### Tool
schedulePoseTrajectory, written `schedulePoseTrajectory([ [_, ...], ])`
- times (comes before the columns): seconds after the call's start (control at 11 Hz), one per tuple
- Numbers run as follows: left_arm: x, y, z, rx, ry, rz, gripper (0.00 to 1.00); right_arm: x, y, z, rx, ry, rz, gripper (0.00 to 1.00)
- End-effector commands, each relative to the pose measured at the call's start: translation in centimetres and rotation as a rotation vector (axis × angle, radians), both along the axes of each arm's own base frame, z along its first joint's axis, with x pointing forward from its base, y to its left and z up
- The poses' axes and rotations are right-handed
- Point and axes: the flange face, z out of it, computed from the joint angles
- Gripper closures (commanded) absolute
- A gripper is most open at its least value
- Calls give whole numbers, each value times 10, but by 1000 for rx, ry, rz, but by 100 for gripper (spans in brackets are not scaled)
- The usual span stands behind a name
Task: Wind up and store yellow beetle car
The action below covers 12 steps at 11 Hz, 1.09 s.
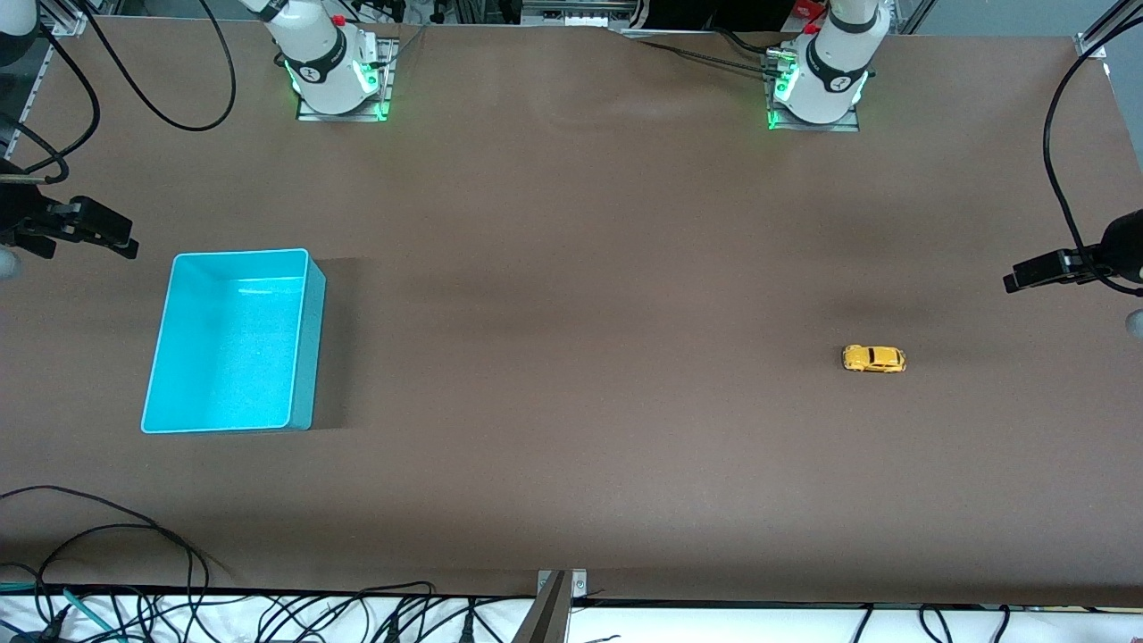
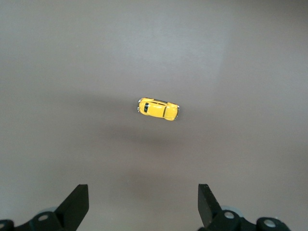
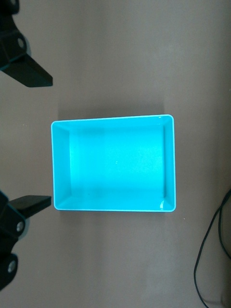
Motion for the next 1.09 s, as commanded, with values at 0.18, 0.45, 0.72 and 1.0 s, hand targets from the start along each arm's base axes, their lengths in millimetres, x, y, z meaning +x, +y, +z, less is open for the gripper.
schedulePoseTrajectory([
  [0.18, 17, 21, -64, 53, 122, 414, 0, -3, -2, 7, -9, -1, -14, 0],
  [0.45, 31, 26, -107, 110, 161, 705, 0, -3, -2, 7, -9, -1, -14, 0],
  [0.72, 50, 24, -151, 151, 120, 1039, 0, -3, -2, 7, -9, -1, -14, 0],
  [1.0, 55, 15, -192, 149, 72, 1184, 2, -3, -2, 7, -9, -1, -14, 0],
])
